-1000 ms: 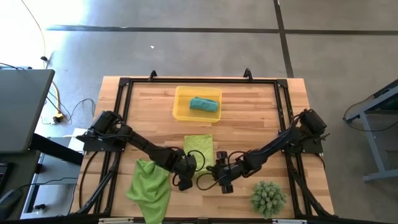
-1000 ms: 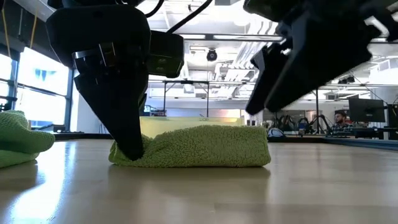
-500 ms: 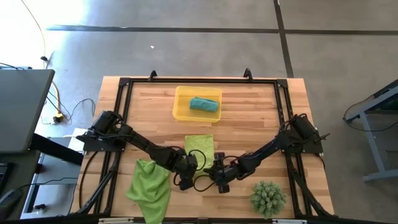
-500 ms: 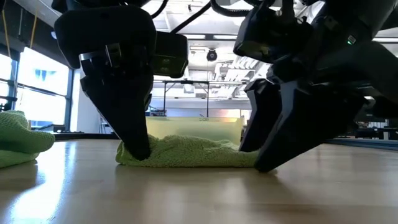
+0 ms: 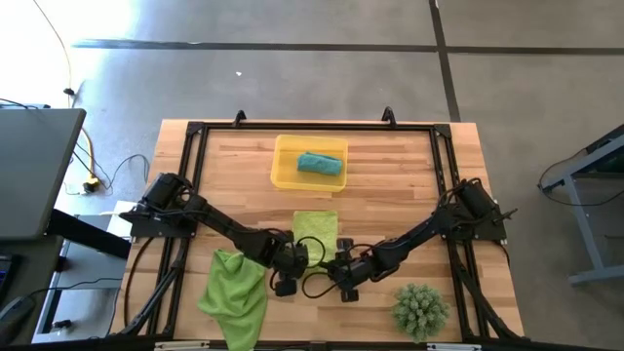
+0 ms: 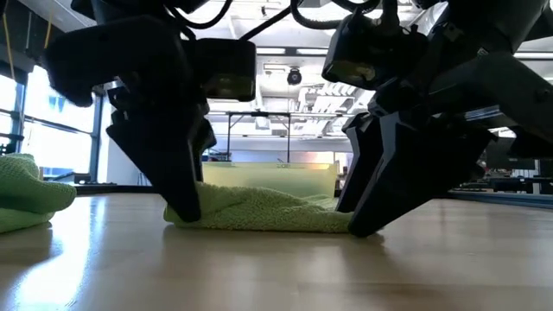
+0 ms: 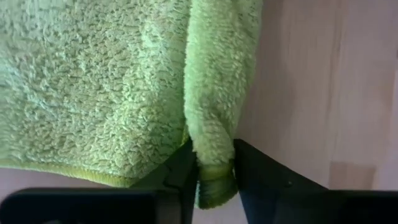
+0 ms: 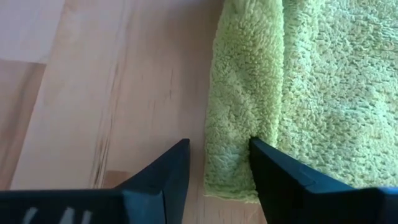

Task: Roll microfiber towels into tight, uniform cylinder then place into a basket
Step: Roll the light green microfiber towel

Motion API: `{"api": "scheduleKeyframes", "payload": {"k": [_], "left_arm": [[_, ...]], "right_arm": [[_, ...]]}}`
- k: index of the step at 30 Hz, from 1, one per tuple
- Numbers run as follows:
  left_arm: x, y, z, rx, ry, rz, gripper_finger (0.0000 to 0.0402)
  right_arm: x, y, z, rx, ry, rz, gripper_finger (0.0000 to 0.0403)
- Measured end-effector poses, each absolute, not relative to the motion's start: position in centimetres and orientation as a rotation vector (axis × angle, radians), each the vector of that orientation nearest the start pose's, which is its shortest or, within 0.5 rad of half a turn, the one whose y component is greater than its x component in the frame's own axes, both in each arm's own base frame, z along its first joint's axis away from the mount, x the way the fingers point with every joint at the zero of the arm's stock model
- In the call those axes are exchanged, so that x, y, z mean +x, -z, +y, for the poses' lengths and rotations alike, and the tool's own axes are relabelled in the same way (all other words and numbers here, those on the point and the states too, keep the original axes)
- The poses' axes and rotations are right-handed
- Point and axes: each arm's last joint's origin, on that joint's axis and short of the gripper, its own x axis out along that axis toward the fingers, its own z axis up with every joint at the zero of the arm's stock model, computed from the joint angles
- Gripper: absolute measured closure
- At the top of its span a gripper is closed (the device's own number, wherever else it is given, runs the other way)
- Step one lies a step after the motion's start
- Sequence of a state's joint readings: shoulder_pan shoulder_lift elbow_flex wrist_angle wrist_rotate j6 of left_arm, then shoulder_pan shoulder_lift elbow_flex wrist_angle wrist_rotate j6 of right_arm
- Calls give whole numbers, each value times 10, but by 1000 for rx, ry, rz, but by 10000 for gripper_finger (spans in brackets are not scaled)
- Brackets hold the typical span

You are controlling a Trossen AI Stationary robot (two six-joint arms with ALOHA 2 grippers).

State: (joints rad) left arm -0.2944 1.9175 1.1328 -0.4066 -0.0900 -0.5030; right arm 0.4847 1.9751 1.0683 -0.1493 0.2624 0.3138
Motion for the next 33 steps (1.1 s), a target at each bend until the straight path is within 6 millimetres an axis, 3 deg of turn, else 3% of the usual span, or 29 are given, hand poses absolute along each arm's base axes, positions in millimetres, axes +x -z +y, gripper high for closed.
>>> {"api": "scheduleKeyframes", "payload": {"k": [7, 13, 19, 22, 26, 33], "left_arm": [[337, -139, -99, -135, -131, 1281, 271], [336, -160, -108, -56, -98, 1315, 267], [338, -167, -139, 95, 98, 1197, 267], [338, -170, -147, 197, 58, 1124, 265], [340, -171, -147, 219, -54, 1066, 265], [342, -171, -141, 260, -33, 1073, 265]], "right_arm": [[330, -106, 165, -91, -45, 1003, 249], [330, -106, 165, -46, -20, 1005, 249], [330, -106, 164, -6, 1, 1004, 249], [330, -106, 164, -5, 1, 1004, 249], [330, -106, 164, 4, 6, 1002, 249], [331, -106, 163, 25, 14, 1002, 249]]}}
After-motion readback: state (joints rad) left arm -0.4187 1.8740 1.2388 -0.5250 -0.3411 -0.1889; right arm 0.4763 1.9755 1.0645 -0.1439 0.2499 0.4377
